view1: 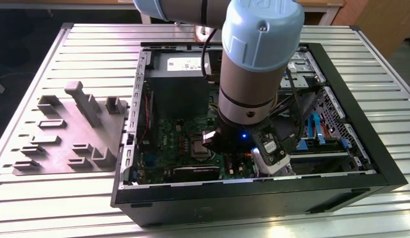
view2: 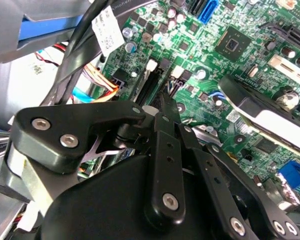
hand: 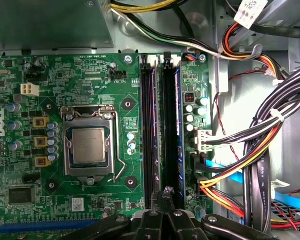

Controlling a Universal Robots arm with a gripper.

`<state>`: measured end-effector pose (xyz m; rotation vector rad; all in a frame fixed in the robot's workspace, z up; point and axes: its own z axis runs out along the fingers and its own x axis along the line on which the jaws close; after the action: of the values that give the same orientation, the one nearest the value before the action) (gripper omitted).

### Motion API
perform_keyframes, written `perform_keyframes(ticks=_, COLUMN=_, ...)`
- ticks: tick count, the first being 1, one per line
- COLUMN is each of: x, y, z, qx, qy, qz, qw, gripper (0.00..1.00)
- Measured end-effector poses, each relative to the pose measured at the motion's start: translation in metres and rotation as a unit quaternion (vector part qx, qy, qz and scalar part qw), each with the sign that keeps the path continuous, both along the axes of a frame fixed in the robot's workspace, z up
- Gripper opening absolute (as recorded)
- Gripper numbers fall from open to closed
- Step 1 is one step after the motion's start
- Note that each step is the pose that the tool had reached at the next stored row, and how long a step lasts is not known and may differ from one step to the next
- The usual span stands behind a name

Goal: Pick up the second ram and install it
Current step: 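Press down the second ram until it locks into place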

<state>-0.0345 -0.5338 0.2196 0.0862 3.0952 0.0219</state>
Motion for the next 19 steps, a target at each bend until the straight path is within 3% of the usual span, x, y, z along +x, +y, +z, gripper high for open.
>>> perform_keyframes(ticks=15, x=0.0, y=0.0001, z=-0.0022, qx=0.0002, qy=0.0, qz=0.0, qw=1.0, gripper=0.1)
perform_keyframes(ticks=19, x=0.0, y=0.0001, z=0.0054, qx=0.0005, qy=-0.0002, qz=0.0, qw=1.0, gripper=0.1)
